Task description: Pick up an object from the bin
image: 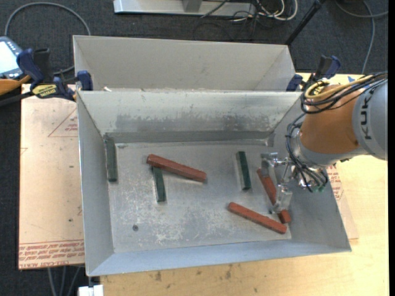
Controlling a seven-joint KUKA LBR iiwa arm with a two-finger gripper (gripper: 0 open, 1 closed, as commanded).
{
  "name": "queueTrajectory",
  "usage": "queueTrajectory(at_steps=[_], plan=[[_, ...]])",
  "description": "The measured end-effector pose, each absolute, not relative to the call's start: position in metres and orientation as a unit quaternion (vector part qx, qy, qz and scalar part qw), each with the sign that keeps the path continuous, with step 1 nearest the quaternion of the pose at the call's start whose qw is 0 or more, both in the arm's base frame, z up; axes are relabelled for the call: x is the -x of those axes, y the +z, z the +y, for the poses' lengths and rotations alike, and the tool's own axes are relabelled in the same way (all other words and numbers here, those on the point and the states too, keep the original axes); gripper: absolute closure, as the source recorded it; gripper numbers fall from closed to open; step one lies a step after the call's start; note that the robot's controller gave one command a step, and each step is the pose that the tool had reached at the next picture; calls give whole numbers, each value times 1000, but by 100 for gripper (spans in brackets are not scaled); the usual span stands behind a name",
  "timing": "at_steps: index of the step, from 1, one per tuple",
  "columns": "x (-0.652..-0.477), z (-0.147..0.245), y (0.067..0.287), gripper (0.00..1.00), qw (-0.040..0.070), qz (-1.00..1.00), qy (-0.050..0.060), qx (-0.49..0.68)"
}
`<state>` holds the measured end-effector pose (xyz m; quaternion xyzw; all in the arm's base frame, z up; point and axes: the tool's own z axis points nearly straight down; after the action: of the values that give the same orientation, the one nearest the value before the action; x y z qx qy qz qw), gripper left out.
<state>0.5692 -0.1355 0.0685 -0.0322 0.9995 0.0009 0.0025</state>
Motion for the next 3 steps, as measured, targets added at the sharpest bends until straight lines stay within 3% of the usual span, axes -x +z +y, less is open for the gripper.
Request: queueTrajectory(at_steps=[1, 2, 3], plan=[[-595, -121, 141, 0, 6, 1000, 0, 11], [-644, -70, 70, 0, 2, 918, 1, 397], [-644, -72, 71, 100, 2, 918, 0, 396]])
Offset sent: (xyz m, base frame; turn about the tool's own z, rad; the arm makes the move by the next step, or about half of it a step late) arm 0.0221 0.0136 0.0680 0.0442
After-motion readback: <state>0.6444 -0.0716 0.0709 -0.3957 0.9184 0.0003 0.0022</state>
